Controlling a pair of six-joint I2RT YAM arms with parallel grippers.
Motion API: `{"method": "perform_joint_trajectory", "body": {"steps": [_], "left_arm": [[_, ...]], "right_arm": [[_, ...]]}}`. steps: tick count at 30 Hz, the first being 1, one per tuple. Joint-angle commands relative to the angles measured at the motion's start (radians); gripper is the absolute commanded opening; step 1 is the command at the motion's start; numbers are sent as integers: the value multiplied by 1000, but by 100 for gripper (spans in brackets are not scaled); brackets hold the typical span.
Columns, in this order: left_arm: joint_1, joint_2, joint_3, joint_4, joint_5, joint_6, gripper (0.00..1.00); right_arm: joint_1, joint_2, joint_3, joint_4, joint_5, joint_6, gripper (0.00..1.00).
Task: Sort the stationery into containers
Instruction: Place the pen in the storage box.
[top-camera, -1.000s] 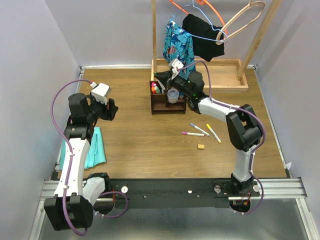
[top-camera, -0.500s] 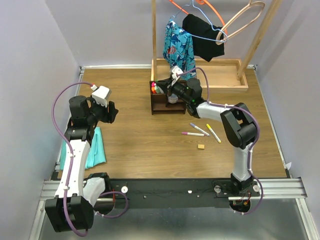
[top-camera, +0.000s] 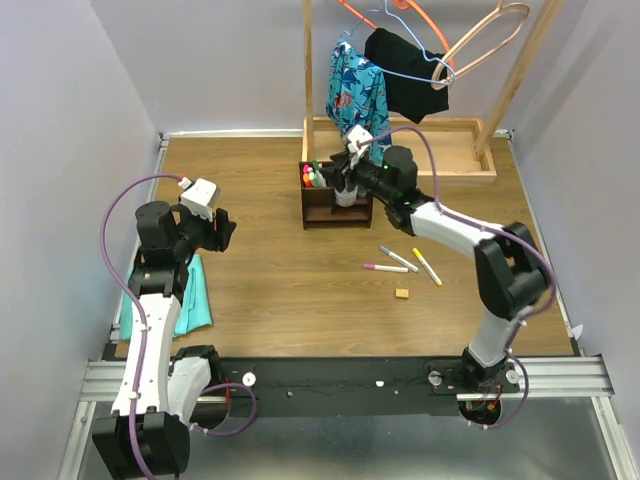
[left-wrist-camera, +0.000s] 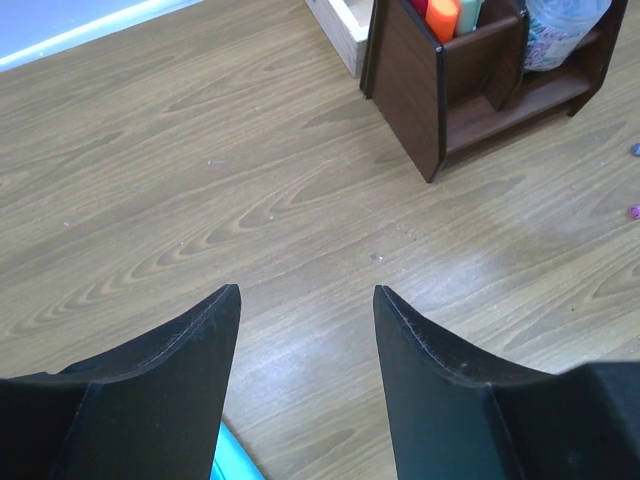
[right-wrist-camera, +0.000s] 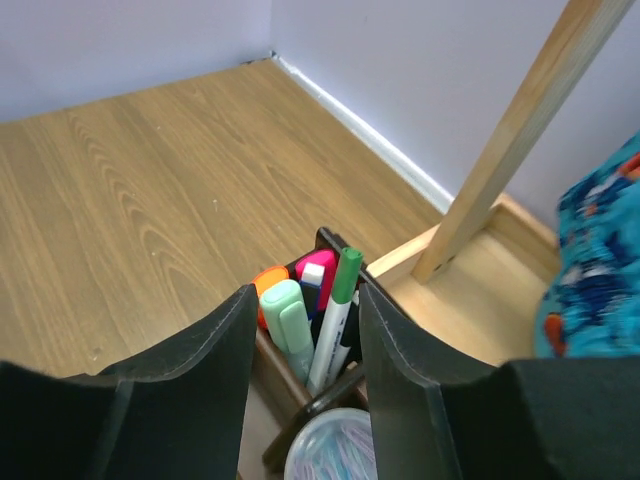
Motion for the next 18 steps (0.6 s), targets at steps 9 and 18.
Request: {"method": "perform_joint_trajectory", "body": {"steps": [9, 18], "left_arm": [[15, -121, -36, 103, 29, -67, 65], [21, -141, -25, 83, 52, -78, 65]], "right_arm": [[0, -478, -92, -1245, -266, -597, 54], [2, -393, -213, -1431, -106, -694, 42]]}}
